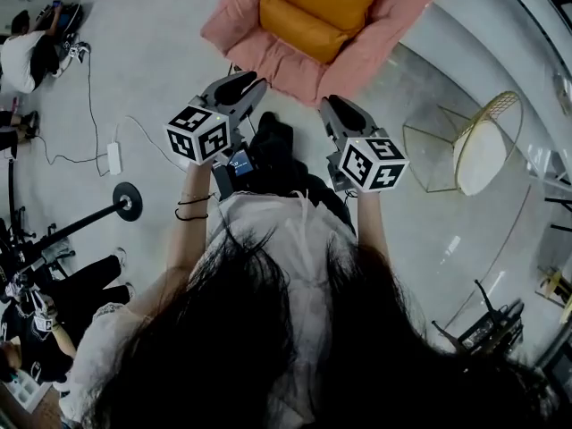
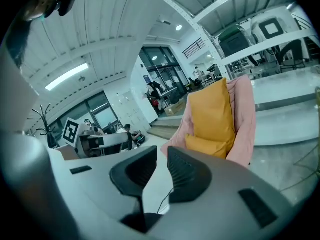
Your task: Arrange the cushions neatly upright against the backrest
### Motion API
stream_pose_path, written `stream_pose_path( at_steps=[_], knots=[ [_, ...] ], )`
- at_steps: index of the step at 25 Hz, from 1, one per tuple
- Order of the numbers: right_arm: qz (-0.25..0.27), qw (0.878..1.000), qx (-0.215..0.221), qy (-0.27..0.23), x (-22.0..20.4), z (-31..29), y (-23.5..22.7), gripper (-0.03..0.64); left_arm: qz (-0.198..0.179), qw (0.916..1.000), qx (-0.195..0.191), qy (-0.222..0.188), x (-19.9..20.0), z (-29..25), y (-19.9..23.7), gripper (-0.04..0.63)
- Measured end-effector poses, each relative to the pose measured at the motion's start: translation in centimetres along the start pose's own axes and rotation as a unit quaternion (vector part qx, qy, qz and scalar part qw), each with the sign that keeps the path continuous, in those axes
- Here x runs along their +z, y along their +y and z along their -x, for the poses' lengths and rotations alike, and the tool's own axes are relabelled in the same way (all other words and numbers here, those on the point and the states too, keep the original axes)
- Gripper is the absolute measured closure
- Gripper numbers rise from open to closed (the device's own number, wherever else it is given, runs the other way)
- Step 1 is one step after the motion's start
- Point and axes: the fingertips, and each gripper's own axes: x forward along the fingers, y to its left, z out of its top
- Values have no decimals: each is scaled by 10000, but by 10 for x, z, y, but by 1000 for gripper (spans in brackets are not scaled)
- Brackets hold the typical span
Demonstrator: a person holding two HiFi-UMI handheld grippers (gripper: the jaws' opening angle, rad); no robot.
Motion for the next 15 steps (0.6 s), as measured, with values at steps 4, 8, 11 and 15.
stream_pose_path(
  at_steps=[4,8,11,15],
  knots=[
    [67,9999,134,-16,-3,3,12,546,-89,9999,49,-29,-1,9,-8,482],
    [132,9998,175,15,-6,1,12,551,-156,9998,93,-15,-2,10,-9,482],
    [160,9997,182,11,-6,1,14,551,-150,9998,107,-31,-3,13,-9,482],
    [185,9996,215,-17,-3,-1,16,551,-178,9998,118,-31,-1,14,-8,482]
  ],
)
